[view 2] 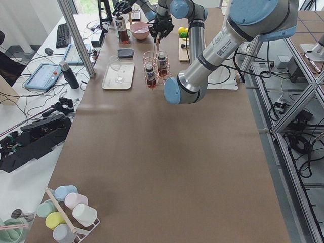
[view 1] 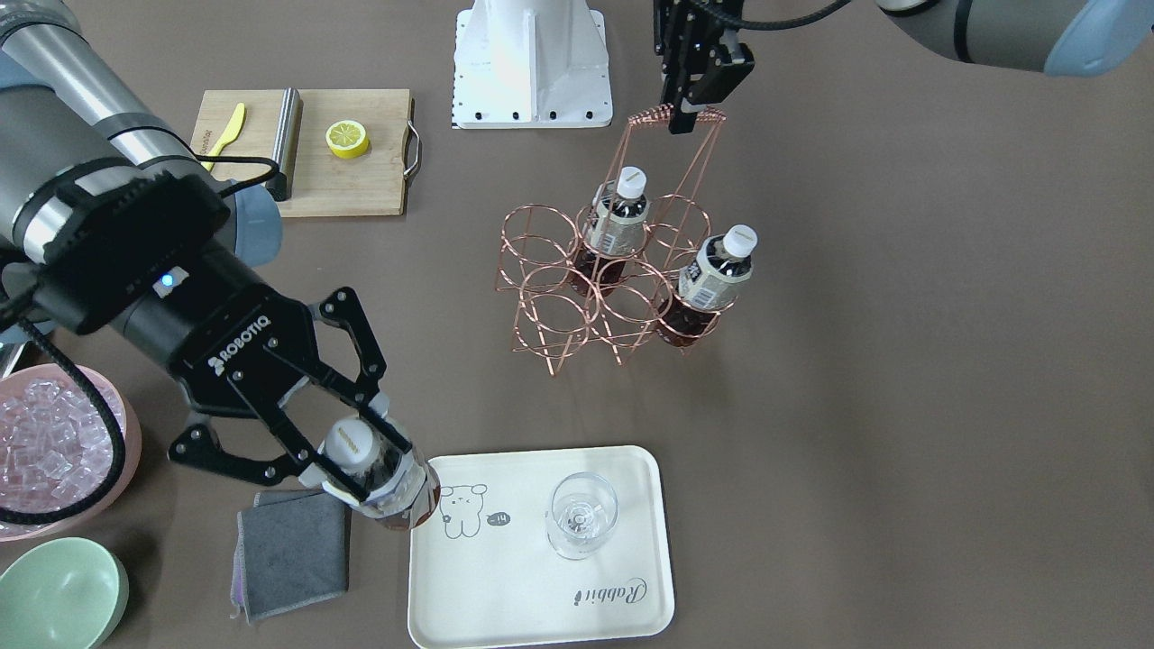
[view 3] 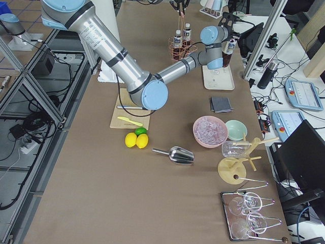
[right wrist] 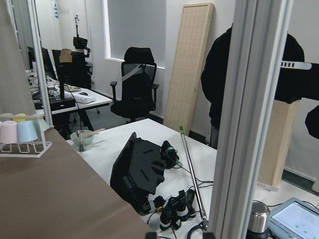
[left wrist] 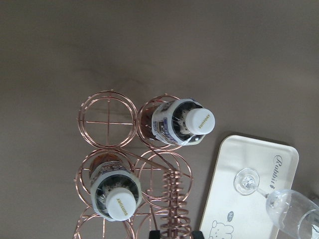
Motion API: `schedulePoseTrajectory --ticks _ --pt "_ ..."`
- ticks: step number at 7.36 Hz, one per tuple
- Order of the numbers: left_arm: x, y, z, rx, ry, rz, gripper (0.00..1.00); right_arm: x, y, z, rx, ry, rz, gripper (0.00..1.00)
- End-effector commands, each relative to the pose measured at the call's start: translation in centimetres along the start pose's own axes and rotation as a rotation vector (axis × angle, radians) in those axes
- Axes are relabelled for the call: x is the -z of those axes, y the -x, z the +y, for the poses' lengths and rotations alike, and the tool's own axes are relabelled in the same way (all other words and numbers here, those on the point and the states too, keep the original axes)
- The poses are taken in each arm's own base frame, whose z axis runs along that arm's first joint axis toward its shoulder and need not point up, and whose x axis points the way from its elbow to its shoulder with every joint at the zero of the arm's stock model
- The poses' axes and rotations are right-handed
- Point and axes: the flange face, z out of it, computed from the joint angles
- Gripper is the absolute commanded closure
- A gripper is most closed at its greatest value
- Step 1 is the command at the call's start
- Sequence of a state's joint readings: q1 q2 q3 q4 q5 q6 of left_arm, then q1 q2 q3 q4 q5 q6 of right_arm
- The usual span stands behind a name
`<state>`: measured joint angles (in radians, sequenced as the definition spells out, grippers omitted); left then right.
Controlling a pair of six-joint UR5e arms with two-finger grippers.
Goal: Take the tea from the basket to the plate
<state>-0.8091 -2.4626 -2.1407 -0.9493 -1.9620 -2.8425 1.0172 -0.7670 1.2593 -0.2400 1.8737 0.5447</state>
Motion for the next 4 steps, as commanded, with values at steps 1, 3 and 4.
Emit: schedulePoseTrajectory --ticks 1,3,4 --pt "4.1 -8.1 -8.1 -0.102 -0.023 0.052 1.00 -6.4 -1.9 3.0 0.006 0.037 0.150 1.00" --pt "2.8 -14.3 -18.0 -0.297 -0.138 0.019 1.00 -10.0 0.8 4.7 -0.001 0.022 0.217 1.00" --pt "2.0 -19.4 -21.6 -0.346 -0.200 -0.006 1.00 -11.1 2.4 5.8 -0.004 0.011 0.245 1.00"
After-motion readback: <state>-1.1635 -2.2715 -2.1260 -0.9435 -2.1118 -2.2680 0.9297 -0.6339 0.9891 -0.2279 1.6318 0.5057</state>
